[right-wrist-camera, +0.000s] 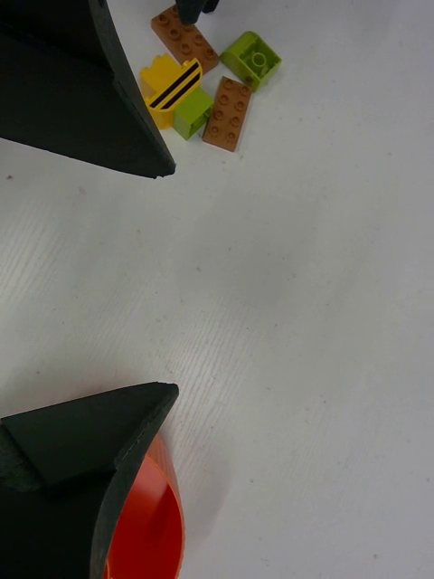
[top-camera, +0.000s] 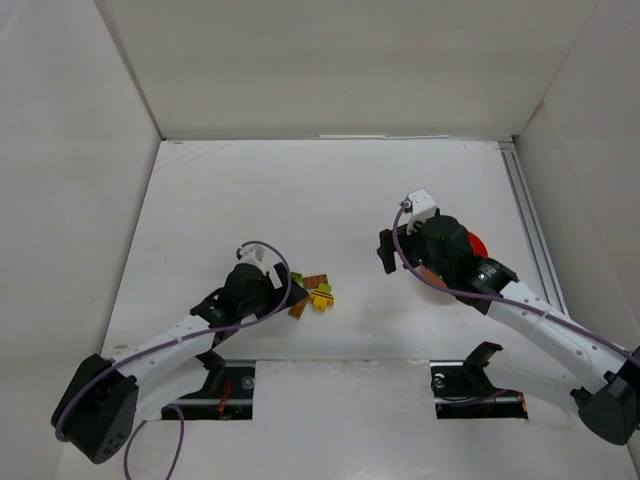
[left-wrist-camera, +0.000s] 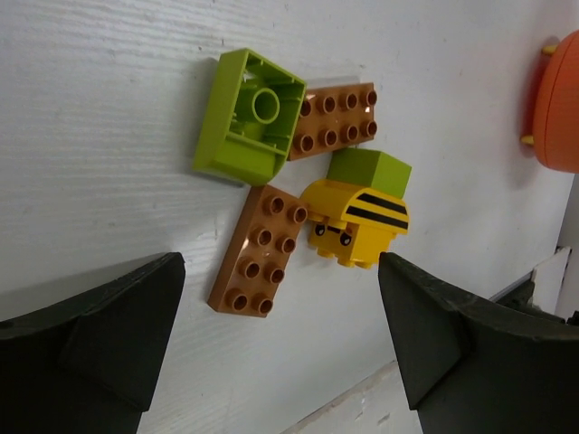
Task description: Sort the legos into containers by color
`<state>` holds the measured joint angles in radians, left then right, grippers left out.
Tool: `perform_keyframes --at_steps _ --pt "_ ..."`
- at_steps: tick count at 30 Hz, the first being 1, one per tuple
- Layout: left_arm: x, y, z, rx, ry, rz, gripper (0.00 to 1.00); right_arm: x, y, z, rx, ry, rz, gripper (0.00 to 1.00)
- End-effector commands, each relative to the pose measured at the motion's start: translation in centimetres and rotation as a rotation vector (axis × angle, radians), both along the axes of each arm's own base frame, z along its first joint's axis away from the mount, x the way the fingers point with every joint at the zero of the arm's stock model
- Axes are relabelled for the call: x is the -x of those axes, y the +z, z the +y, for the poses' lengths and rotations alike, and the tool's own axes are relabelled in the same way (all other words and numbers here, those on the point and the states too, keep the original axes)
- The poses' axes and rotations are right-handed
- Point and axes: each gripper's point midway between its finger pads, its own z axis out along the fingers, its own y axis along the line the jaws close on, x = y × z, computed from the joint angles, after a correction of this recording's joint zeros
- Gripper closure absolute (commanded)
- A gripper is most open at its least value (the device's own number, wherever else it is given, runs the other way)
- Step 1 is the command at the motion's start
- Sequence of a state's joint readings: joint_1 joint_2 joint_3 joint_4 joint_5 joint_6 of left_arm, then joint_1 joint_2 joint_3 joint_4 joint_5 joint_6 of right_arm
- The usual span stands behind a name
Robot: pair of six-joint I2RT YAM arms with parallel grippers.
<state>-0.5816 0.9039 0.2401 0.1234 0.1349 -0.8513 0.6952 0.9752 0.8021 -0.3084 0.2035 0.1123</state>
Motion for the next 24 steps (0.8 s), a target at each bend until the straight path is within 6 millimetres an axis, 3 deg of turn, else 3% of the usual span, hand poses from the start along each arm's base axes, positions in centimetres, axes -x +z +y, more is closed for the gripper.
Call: perform_keyframes --at_steps 1,5,14,19,24 --pt "1.2 -0.4 0.2 -0.031 -0.021 0.032 0.14 0.1 1.0 -0.1 -0.030 -0.011 -0.035 0.00" --pt "1.5 -0.9 0.9 -0.053 0.012 0.060 0.29 0.1 1.0 -0.1 -0.038 -0.015 -0.031 0.00" --pt "1.6 -1.8 1.1 -0.130 0.000 0.078 0.31 0.1 0.6 -0.3 -0.029 -0.023 -0.027 0.00" --pt "1.8 -2.2 0.9 -0.241 -0.031 0.085 0.46 0.2 0.4 -0.3 -0.023 -0.023 -0.020 0.00" --pt "3.0 -3.5 0.6 -0.380 -0.052 0.119 0.45 0.2 0.4 -0.8 -0.017 -0.041 -0.027 0.00"
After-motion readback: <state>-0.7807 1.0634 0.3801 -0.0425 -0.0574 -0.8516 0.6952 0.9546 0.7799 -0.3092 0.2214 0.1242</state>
